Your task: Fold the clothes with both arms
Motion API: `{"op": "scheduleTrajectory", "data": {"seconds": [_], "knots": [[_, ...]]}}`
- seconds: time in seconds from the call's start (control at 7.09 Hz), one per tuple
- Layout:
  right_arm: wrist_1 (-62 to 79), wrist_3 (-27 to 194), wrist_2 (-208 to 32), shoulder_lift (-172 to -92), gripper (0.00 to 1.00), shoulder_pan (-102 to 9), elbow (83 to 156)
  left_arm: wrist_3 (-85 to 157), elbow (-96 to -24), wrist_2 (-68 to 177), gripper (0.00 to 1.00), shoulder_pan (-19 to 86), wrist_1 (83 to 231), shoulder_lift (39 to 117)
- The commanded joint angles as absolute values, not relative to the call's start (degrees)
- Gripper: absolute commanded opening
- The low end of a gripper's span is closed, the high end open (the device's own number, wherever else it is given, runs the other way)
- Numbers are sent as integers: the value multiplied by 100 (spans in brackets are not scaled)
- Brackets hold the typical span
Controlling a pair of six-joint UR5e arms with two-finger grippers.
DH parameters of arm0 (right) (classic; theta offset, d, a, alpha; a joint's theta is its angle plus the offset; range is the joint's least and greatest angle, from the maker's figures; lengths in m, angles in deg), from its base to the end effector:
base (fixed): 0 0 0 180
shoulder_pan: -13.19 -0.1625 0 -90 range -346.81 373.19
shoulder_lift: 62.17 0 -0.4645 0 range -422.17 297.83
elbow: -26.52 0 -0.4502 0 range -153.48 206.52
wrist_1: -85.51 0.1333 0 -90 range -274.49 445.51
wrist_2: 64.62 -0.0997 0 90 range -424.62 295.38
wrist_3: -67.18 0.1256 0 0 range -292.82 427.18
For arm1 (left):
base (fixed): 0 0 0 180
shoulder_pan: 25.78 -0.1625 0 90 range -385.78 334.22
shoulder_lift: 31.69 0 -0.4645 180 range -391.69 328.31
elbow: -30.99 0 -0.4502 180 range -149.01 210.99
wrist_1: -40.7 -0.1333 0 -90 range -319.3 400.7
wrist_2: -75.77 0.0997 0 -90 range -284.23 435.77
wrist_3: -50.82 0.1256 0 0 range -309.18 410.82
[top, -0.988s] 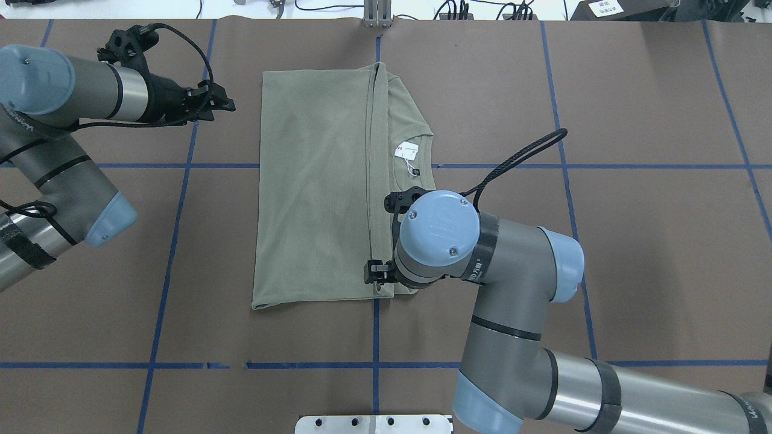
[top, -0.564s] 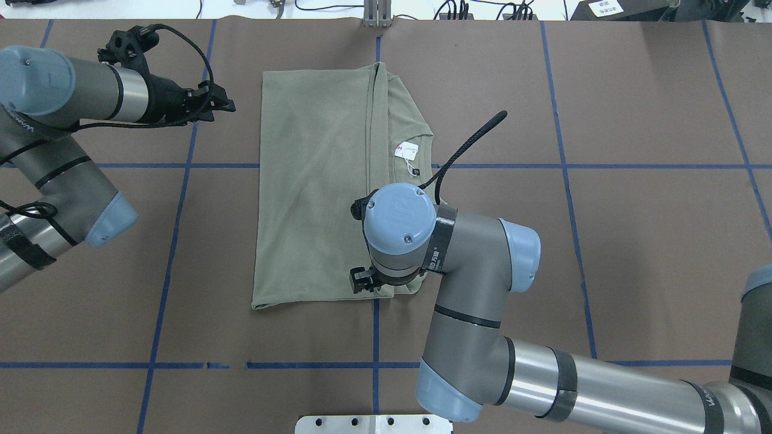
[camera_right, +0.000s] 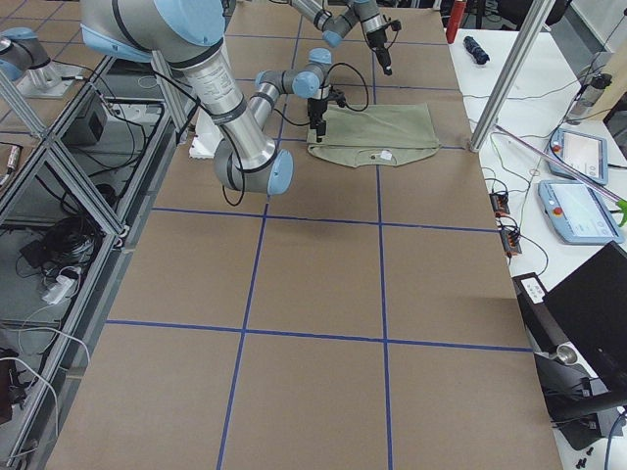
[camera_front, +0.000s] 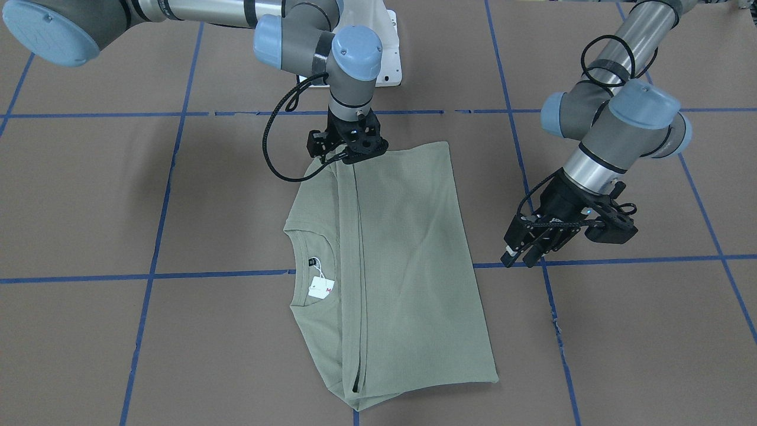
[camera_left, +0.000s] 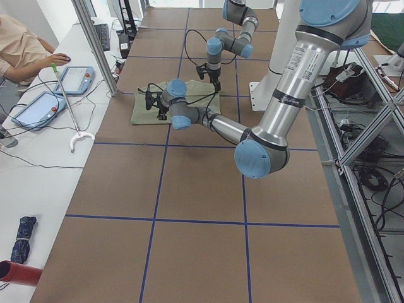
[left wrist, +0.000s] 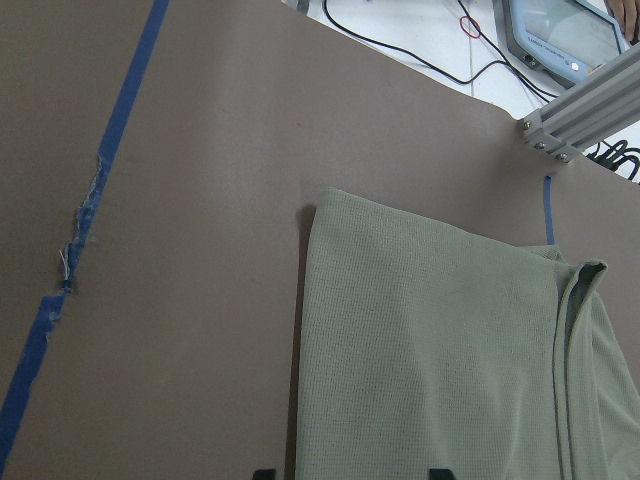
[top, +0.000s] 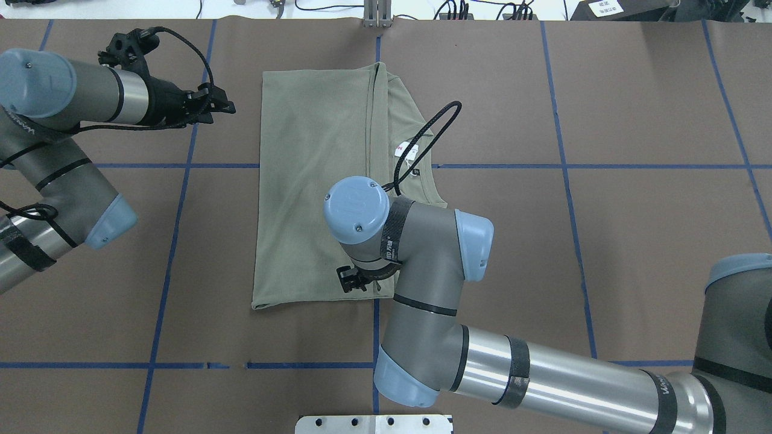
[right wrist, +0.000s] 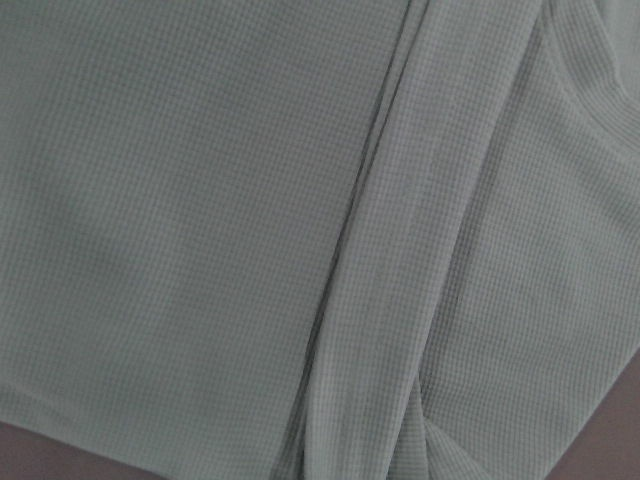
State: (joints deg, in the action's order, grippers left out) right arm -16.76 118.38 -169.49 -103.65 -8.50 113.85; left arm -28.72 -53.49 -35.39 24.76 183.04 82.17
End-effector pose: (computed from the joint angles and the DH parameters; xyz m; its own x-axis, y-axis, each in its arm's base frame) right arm -0.7170 -0.3939 0.1931 0.7445 -0.3556 0.5650 0.3095 0.9337 0.1800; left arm 0.4143 -0.6417 0.3903 0.2982 -0.0958 -0.9497 0.4570 0.8878 0.0539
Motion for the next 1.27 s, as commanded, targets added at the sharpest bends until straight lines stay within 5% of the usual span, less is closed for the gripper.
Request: {"op": "scheduleTrajectory", "data": {"seconds": [0.0, 0.71, 0.99, 1.13], "knots": [[-1829, 11737, -16939, -10322, 100, -826, 11178, -2872, -5347, -3541, 61, 2476, 18308, 8222], [-2414, 11292, -16983, -10531, 100, -1053, 11377, -2872, -5356, -3550, 61, 2458, 18343, 8222], [-2453, 11139, -16931, -12133, 100, -1151, 12927, -2880, -5382, -3550, 61, 2458, 18334, 8231], [-2513, 11191, -16939, -12193, 100, -1134, 13187, -2889, -5400, -3550, 61, 2458, 18334, 8231]]}}
